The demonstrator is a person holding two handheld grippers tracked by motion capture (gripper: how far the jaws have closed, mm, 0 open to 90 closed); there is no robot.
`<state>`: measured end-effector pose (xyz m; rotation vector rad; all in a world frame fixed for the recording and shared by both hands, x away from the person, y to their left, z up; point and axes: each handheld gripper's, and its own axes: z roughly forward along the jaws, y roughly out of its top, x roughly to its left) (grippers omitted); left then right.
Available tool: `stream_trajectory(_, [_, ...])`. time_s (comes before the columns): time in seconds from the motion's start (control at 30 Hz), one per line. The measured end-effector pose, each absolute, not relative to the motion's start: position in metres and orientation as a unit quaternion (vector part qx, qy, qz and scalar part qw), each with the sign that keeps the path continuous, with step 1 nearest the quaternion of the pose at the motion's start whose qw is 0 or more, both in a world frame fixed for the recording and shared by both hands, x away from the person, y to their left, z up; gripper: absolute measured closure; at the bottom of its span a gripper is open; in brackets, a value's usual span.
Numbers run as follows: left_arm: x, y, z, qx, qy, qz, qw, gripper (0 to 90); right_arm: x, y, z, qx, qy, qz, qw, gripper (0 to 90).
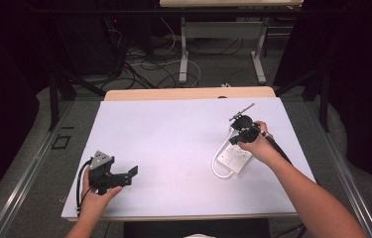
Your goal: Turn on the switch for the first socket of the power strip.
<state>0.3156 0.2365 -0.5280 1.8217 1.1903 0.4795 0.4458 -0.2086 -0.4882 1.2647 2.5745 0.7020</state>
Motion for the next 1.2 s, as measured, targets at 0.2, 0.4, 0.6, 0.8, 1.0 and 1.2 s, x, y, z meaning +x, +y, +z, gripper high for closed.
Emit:
stream_trajectory(0.2, [0.316, 0.236, -0.528, 0.734, 0.479, 0.193, 0.441, 0.7, 0.447, -0.207, -0.492, 0.429, 0.869, 0.226, 0.093, 90.0])
stream_trajectory(0.4, [0.315, 0.237, -0.528, 0.734, 0.480, 0.193, 0.441, 0.7, 0.448, -0.204, -0.498, 0.425, 0.869, 0.235, 0.093, 90.0])
stream_trajectory(0.6, [0.315, 0.237, -0.528, 0.734, 0.479, 0.193, 0.441, 0.7, 0.449, -0.201, -0.500, 0.424, 0.875, 0.216, 0.092, 90.0])
stream_trajectory(0.8, [0.316, 0.237, -0.528, 0.734, 0.479, 0.193, 0.441, 0.6, 0.450, -0.200, -0.503, 0.426, 0.875, 0.212, 0.085, 90.0])
stream_trajectory(1.0, [0.315, 0.237, -0.528, 0.734, 0.479, 0.193, 0.441, 0.7, 0.451, -0.199, -0.507, 0.424, 0.876, 0.214, 0.086, 90.0])
stream_trajectory(1.2, [0.316, 0.237, -0.528, 0.734, 0.479, 0.193, 0.441, 0.7, 0.450, -0.198, -0.506, 0.425, 0.878, 0.203, 0.085, 90.0])
